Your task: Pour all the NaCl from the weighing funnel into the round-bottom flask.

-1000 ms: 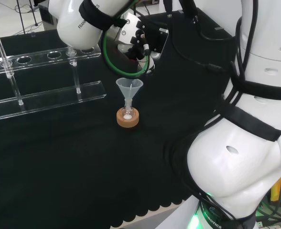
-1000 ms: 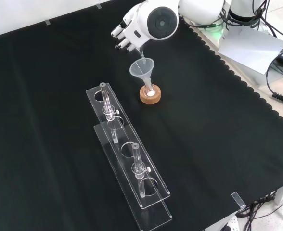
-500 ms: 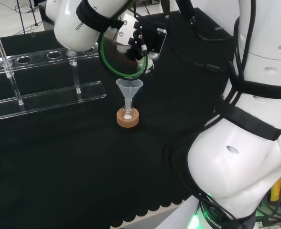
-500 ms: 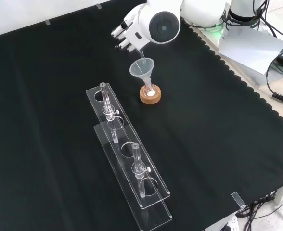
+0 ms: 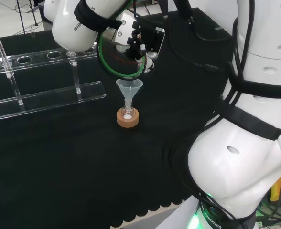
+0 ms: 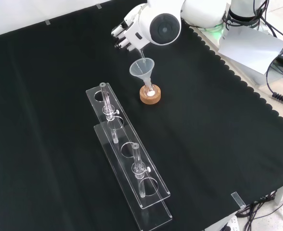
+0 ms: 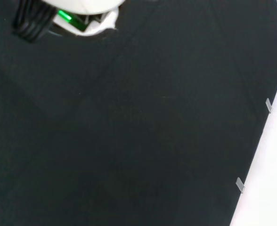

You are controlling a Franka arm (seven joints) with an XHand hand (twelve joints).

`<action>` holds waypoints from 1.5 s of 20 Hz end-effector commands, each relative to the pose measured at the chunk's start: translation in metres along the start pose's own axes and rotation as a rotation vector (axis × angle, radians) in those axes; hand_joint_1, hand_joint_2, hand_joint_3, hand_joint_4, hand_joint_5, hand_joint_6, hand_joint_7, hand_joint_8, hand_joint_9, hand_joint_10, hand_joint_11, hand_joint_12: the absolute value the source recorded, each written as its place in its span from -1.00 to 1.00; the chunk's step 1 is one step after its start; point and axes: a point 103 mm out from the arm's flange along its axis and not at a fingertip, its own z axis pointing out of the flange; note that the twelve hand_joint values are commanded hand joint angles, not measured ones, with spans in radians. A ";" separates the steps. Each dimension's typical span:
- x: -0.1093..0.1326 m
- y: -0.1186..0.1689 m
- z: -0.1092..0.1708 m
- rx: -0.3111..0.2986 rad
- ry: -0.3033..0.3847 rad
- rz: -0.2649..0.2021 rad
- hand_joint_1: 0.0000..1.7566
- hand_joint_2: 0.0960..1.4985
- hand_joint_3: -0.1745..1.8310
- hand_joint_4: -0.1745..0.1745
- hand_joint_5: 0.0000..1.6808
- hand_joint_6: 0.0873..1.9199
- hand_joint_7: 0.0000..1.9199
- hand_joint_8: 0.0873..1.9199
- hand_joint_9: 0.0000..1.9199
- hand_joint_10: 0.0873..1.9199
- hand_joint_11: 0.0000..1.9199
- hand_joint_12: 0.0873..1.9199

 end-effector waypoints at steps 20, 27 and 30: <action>-0.008 0.008 0.018 -0.027 0.159 -0.010 0.24 -0.20 -0.06 1.00 0.36 -0.05 -0.49 -0.37 -0.15 -0.56 -0.40 0.22; -0.010 0.013 0.027 -0.040 0.215 -0.012 0.24 -0.20 -0.06 1.00 0.36 -0.05 -0.49 -0.37 -0.15 -0.56 -0.41 0.22; -0.010 0.015 0.032 -0.045 0.249 -0.014 0.24 -0.20 -0.07 1.00 0.36 -0.05 -0.49 -0.37 -0.15 -0.56 -0.41 0.22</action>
